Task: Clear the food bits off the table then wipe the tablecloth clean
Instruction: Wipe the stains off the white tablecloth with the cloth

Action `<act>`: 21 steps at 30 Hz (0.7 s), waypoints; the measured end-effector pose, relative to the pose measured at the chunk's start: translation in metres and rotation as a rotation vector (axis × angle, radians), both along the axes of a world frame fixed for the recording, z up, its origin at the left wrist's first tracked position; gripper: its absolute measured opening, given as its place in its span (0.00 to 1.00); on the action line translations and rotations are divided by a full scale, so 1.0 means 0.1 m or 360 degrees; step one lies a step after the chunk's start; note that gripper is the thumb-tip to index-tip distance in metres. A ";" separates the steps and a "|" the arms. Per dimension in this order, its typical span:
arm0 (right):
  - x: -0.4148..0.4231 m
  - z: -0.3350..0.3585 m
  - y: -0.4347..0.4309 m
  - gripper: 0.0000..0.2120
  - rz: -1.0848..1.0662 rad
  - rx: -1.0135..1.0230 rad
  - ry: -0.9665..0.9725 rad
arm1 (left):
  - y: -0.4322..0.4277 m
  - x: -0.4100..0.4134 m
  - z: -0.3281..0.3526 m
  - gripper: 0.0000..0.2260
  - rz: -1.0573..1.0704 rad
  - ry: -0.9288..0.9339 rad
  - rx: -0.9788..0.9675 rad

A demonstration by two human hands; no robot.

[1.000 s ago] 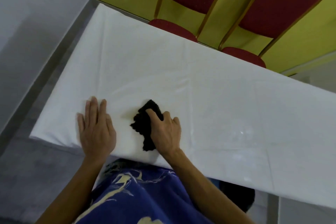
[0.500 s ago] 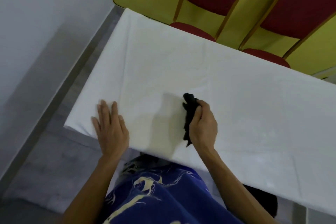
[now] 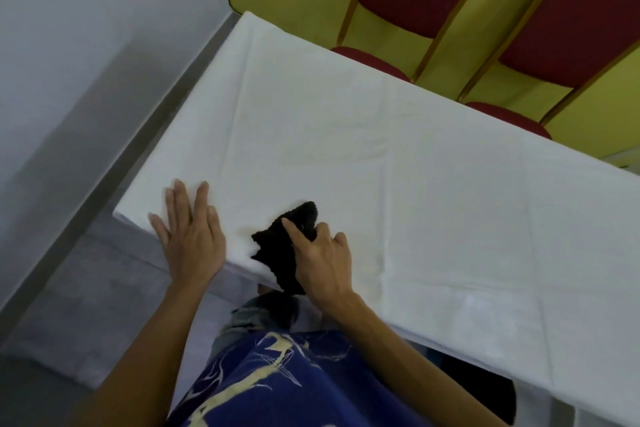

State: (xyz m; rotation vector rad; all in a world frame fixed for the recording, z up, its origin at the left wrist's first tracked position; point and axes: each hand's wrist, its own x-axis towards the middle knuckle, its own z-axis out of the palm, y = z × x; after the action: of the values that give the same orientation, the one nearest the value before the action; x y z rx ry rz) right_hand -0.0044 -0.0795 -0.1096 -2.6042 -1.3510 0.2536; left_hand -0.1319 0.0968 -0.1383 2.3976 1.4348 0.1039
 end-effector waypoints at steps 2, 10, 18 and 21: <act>0.08 0.02 -0.27 0.34 -0.0121 -0.0016 -0.0001 | -0.04 0.08 0.01 0.22 0.0103 0.0068 -0.0064; 0.18 0.04 -0.77 0.35 -0.0147 -0.0127 0.0012 | -1.35 0.76 0.10 0.26 -0.0366 -0.0075 -0.0116; 0.61 -0.03 -2.29 0.25 -0.0659 -0.0090 -0.0038 | -1.36 0.59 -0.01 0.24 -0.0411 0.0082 -0.0054; 0.93 -0.03 -3.06 0.22 -0.1114 -0.0101 -0.0116 | -1.32 0.53 0.02 0.24 -0.0417 0.0202 -0.0078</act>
State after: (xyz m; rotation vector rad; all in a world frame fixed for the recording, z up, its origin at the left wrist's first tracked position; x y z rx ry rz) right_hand 0.0886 -0.3851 -0.1125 -2.9595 -0.3822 0.0887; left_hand -0.0785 -0.0353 -0.1364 2.5654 1.1454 -0.1484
